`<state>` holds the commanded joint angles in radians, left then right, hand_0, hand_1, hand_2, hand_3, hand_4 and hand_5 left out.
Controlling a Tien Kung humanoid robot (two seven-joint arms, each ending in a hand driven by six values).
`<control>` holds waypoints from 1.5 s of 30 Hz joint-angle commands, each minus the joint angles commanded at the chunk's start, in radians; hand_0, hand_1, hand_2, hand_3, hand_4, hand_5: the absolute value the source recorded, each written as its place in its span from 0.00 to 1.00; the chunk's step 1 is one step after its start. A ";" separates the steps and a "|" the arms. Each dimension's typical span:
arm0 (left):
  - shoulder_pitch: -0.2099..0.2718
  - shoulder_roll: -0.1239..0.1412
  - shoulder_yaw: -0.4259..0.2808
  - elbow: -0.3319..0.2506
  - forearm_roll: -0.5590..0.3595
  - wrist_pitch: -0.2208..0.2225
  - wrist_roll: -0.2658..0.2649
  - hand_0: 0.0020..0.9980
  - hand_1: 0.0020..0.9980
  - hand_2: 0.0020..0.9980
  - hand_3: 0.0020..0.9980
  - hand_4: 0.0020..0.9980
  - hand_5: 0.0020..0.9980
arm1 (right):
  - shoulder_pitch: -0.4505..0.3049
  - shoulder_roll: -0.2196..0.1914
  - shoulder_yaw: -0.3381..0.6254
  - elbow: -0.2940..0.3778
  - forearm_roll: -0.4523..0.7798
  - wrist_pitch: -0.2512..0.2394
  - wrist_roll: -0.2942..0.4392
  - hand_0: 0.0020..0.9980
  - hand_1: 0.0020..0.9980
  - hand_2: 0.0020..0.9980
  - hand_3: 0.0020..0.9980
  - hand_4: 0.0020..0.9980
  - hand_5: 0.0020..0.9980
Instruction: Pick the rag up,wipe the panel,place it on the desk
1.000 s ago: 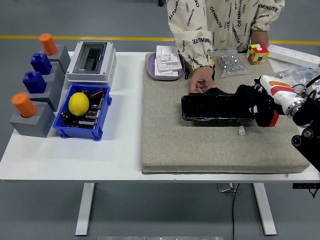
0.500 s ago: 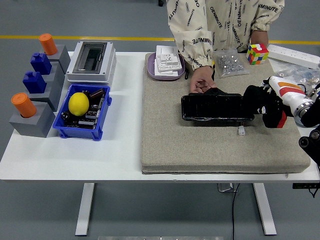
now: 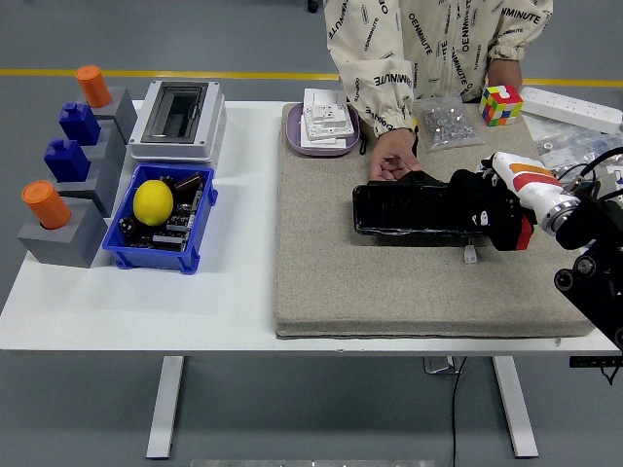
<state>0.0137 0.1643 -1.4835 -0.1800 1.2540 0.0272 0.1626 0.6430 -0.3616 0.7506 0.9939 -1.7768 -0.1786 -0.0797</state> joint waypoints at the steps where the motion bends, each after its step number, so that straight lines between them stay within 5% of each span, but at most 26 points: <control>1: 0.000 0.000 0.001 0.000 0.000 0.000 0.000 0.64 0.69 0.73 0.57 0.59 0.47 | 0.003 0.003 -0.003 0.000 0.001 0.000 0.000 0.26 0.34 0.42 0.42 0.99 0.03; 28: -0.005 0.005 0.005 0.000 0.001 0.000 0.002 0.64 0.69 0.73 0.56 0.59 0.47 | 0.115 0.215 -0.140 -0.005 0.009 -0.002 -0.003 0.26 0.34 0.42 0.42 0.99 0.03; 39: -0.006 0.004 0.003 0.000 0.002 0.000 0.003 0.64 0.69 0.73 0.57 0.59 0.47 | 0.140 0.262 -0.206 0.008 0.019 0.001 -0.004 0.26 0.34 0.42 0.42 0.99 0.02; 45: -0.005 0.004 -0.003 0.000 0.006 0.001 0.004 0.64 0.69 0.73 0.57 0.59 0.47 | 0.136 0.255 -0.205 -0.006 0.023 0.001 -0.003 0.26 0.34 0.42 0.42 0.99 0.02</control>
<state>0.0086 0.1685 -1.4860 -0.1800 1.2601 0.0281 0.1664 0.7789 -0.1071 0.5457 0.9877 -1.7537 -0.1774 -0.0831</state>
